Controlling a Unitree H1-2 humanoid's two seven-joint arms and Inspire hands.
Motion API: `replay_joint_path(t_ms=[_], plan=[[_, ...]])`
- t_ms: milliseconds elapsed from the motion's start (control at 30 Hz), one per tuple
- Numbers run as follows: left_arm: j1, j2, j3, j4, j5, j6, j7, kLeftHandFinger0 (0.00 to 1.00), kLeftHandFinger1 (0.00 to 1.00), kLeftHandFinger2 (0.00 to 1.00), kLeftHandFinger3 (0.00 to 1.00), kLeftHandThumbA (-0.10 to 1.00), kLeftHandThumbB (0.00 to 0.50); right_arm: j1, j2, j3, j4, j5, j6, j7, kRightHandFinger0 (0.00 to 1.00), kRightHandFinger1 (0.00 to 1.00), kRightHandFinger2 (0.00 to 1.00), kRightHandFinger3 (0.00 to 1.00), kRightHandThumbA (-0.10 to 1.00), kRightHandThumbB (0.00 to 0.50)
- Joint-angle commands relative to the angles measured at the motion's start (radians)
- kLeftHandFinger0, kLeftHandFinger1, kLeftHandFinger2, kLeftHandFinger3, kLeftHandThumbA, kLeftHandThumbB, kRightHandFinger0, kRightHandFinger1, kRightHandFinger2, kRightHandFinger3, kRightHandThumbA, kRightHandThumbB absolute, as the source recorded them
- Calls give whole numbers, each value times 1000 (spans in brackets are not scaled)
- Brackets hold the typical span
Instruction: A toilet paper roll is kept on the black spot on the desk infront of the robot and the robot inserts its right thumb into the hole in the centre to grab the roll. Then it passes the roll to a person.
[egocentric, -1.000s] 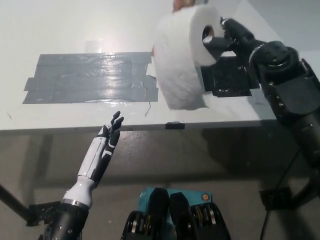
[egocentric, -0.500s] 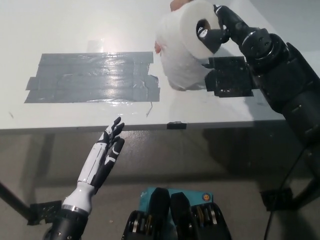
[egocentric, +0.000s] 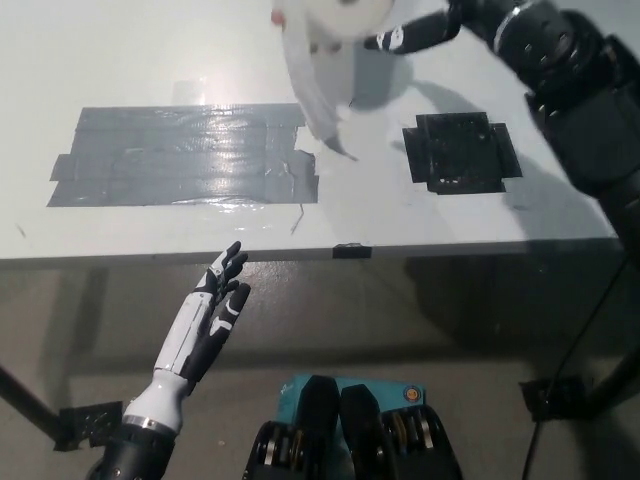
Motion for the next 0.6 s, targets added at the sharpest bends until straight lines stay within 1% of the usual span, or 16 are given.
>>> replay_joint_path(t_ms=[0,33,67,100,133,200,233,267,300,367,433,467,500,533,567], plan=[[5,13,3,-34,-1,-7,-5,1000,1000,1000,1000,936,81,-74,-59,-15,-108,-52,72,44,1000,1000,1000,1000,841,488],[5,12,3,-33,-4,-7,-5,1000,1000,1000,1000,935,83,-75,-63,-18,-115,-51,75,51,1000,1000,1000,1000,834,475],[5,12,3,-32,-9,-6,-8,1000,1000,1000,1000,933,88,-73,-68,-27,-129,-43,87,58,1000,1000,1000,1000,832,477],[15,9,1,-38,-6,-4,-7,1000,1000,1000,1000,932,88,-60,-67,-48,-145,-25,101,56,1000,1000,1000,1000,811,491],[20,7,0,-45,-5,2,-6,1000,1000,1000,1000,931,89,-50,-69,-68,-165,-13,118,49,1000,1000,1000,1000,808,492],[16,9,0,-49,1,4,-5,1000,1000,1000,1000,931,84,-35,-83,-88,-209,-23,113,30,1000,1000,1000,1000,854,459],[11,11,0,-49,3,3,-5,1000,1000,1000,1000,931,81,-25,-94,-98,-242,-36,106,19,1000,1000,1000,1000,871,457],[2,12,2,-47,3,5,-4,1000,1000,1000,1000,935,87,-5,-110,-116,-305,-31,110,24,1000,1000,1000,1000,950,490],[-10,12,4,-44,5,3,-1,1000,1000,1000,1000,944,83,33,-137,-148,-431,-11,135,39,1000,1000,1000,1000,982,494],[-32,14,9,-35,1,-1,0,1000,1000,1000,1000,945,83,67,-158,-182,-564,5,171,53,1000,1000,1000,1000,1000,499],[-59,13,12,-17,-6,-9,0,1000,1000,1000,1000,943,83,154,-184,-229,-797,21,200,67,1000,1000,1000,1000,1000,475],[-63,13,13,-14,-8,-11,0,1000,1000,1000,1000,943,83,171,-187,-238,-836,22,201,70,1000,1000,1000,1000,1000,474],[-70,11,12,-8,-7,-12,1,1000,1000,1000,1000,945,90,225,-184,-267,-915,58,201,71,1000,1000,1000,1000,1000,471],[-77,10,12,1,-9,-16,1,1000,1000,1000,1000,946,89,292,-184,-287,-1005,81,201,68,1000,1000,1000,1000,1000,455],[-78,8,12,4,-12,-19,1,1000,1000,1000,1000,947,87,350,-178,-299,-1070,81,201,64,1000,1000,1000,1000,1000,454]])
